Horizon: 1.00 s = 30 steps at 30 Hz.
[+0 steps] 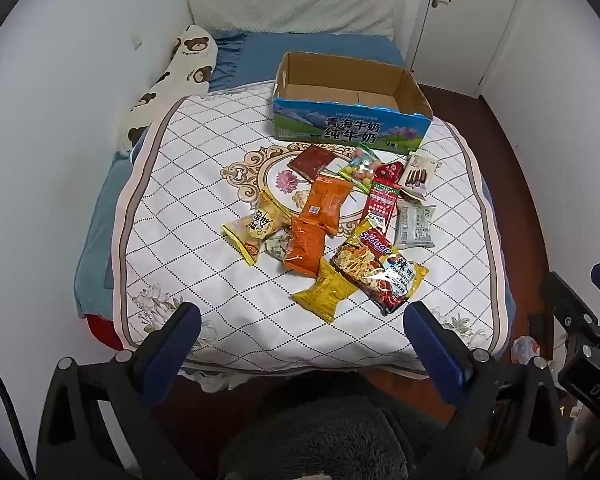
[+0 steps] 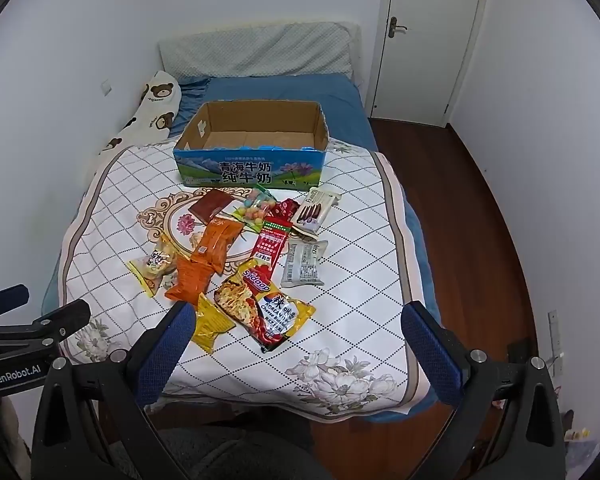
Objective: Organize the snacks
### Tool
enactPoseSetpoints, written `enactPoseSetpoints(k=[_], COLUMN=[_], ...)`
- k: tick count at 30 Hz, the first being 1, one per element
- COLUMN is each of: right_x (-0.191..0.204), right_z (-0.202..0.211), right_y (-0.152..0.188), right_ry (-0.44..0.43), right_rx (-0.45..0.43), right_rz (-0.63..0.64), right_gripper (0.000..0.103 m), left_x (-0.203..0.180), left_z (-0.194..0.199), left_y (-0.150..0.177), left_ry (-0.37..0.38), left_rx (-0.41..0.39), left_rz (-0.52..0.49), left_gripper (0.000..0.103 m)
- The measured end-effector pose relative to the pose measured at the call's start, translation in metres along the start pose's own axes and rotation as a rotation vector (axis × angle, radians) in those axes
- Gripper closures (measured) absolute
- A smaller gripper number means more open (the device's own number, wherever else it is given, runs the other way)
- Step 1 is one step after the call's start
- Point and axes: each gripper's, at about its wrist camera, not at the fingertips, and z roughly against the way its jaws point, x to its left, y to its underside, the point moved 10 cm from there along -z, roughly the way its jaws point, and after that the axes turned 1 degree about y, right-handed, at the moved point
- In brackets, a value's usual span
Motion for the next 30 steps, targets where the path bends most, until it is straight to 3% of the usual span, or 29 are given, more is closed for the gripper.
enactPoseSetpoints(k=[30], right_x=[-0.0021], right_z=[0.0060], right_y=[-0.0033], right_ry=[-0.002], right_rx=[-0.013], right_rz=[-0.015], right_gripper=[0.000], left_x=[-0.0064], left_z=[0.0057], left_y=[0.0008], left_ry=[0.003], left_rx=[-0.032], left_rz=[-0.013], left_gripper=[0.000])
